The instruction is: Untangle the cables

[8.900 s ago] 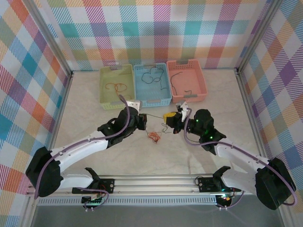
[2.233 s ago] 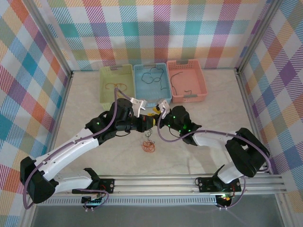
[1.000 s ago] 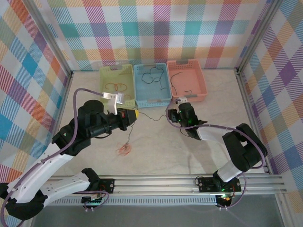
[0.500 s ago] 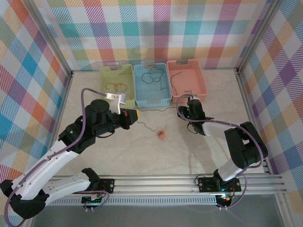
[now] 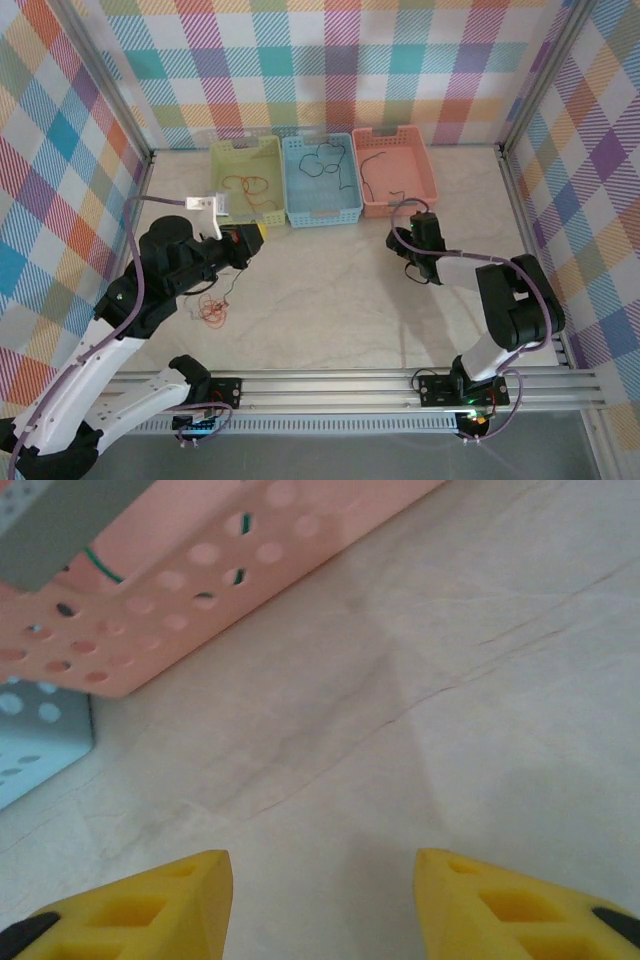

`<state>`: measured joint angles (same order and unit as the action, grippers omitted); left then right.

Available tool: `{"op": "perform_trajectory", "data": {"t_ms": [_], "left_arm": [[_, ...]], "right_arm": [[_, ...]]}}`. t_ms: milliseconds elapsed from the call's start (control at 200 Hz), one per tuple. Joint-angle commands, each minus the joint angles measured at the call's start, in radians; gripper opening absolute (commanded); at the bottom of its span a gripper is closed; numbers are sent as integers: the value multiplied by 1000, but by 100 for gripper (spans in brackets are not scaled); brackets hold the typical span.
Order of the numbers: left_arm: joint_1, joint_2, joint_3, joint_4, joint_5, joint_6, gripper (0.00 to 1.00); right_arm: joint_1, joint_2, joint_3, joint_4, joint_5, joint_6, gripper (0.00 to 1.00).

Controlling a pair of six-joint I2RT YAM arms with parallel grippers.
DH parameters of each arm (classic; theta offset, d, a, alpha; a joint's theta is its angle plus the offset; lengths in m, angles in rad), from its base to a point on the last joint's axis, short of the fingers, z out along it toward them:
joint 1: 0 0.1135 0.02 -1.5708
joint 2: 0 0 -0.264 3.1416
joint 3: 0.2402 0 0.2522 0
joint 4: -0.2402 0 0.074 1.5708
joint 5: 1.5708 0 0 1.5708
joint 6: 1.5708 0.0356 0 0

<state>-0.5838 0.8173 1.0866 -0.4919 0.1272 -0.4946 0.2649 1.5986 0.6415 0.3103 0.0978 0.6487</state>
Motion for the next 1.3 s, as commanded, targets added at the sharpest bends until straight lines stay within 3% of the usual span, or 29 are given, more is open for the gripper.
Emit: {"op": "perform_trajectory", "data": {"t_ms": [0,90,175,235,395,675,940,1295], "left_arm": [[19,42,-20,42,47,-19,0],[22,74,-35,76,59,-28,0],[22,105,-46,118,78,-38,0],[22,128,-49,136,83,-48,0],[24,174,-90,202,73,-66,0],[25,263,-159,324,124,-77,0],[24,277,-181,356,192,-73,0],[24,263,-206,370,240,-75,0]], "right_arm": [[7,-86,-53,127,-55,-17,52],[33,-168,-107,242,-94,-59,51],[79,-230,-95,270,-211,-119,50],[134,-267,-85,309,-299,-180,49],[301,-376,-111,435,-358,-374,48],[419,-320,-71,475,-653,-511,49],[534,-198,-37,525,-633,-670,50],[566,-123,-15,600,-543,-739,54]]}}
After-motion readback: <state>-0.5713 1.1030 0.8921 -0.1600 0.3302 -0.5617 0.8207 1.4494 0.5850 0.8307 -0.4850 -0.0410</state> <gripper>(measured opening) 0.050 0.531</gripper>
